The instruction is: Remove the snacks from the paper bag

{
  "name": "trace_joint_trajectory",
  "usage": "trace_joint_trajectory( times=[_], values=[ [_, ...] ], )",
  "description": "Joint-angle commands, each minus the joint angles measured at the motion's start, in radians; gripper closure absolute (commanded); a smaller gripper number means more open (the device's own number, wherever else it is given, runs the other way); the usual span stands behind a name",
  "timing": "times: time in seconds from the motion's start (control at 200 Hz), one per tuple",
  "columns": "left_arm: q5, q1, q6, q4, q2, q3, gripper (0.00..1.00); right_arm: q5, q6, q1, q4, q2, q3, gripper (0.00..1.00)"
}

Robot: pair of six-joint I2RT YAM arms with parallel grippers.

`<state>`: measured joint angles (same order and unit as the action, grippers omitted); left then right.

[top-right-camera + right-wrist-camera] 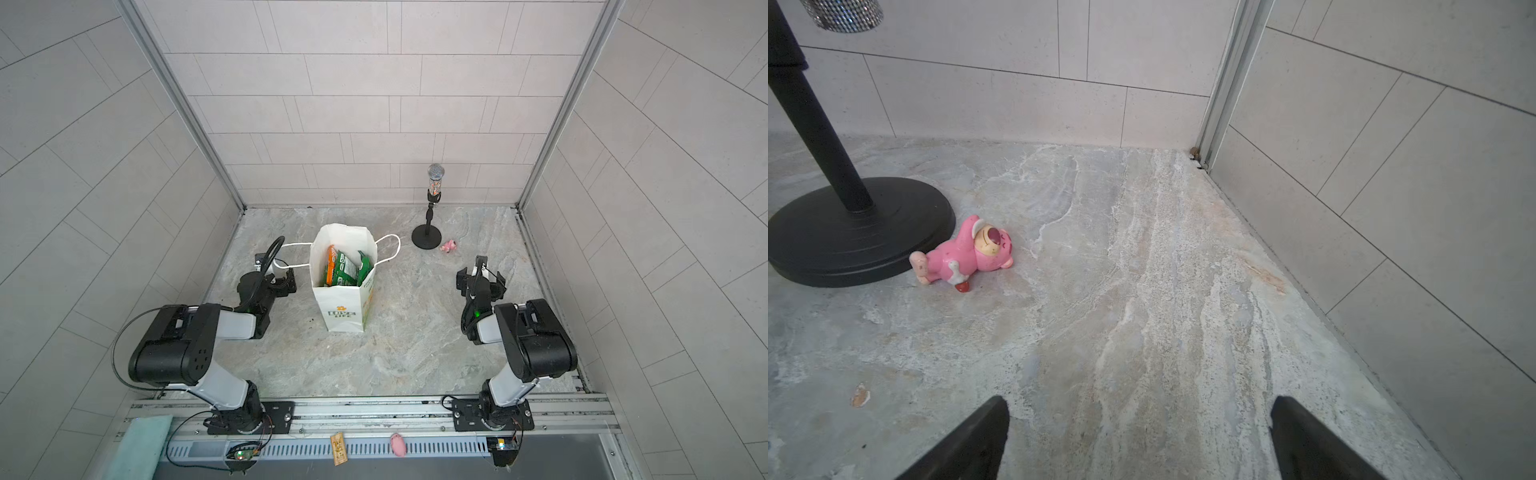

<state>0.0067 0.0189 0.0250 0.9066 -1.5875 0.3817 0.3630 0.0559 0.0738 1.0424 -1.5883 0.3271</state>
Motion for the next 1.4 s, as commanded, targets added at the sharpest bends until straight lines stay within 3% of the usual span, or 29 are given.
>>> trace_joint_trajectory(
  times=[0.0,0.62,0.791,0.981,1.086,1.136,1.221,1.306,1.391],
  values=[
    [0.000,-0.006,-0.016,0.014,0.003,0.015,0.00,0.014,-0.009,0.006,-0.004,0.005,0.006,0.01],
    [-0.012,-0.007,-0.010,0.017,0.006,0.009,0.00,0.014,-0.007,0.006,-0.002,0.005,0.006,0.00],
    [-0.146,-0.007,0.042,0.142,0.050,-0.074,0.00,0.000,-0.014,0.006,-0.019,0.072,-0.016,0.00],
    [-0.444,-0.008,0.161,-0.171,0.277,-0.029,0.00,0.041,0.019,0.006,-0.221,0.232,0.006,0.00],
    [-0.618,-0.007,0.430,-0.609,0.425,0.085,0.00,0.080,0.151,0.005,-0.502,0.318,0.084,0.00],
    [-0.585,-0.007,0.463,-0.716,0.476,0.128,0.00,0.054,0.173,0.004,-0.607,0.345,0.118,0.01],
    [-0.435,-0.008,0.475,-0.840,0.537,0.206,0.00,-0.030,0.150,0.006,-0.715,0.383,0.154,0.01],
    [-0.304,-0.007,0.475,-0.944,0.573,0.303,0.00,-0.068,0.238,0.006,-0.839,0.429,0.196,0.01],
    [-0.191,-0.007,0.473,-1.031,0.586,0.417,0.00,-0.244,0.263,0.006,-0.884,0.459,0.223,0.01]
  ],
)
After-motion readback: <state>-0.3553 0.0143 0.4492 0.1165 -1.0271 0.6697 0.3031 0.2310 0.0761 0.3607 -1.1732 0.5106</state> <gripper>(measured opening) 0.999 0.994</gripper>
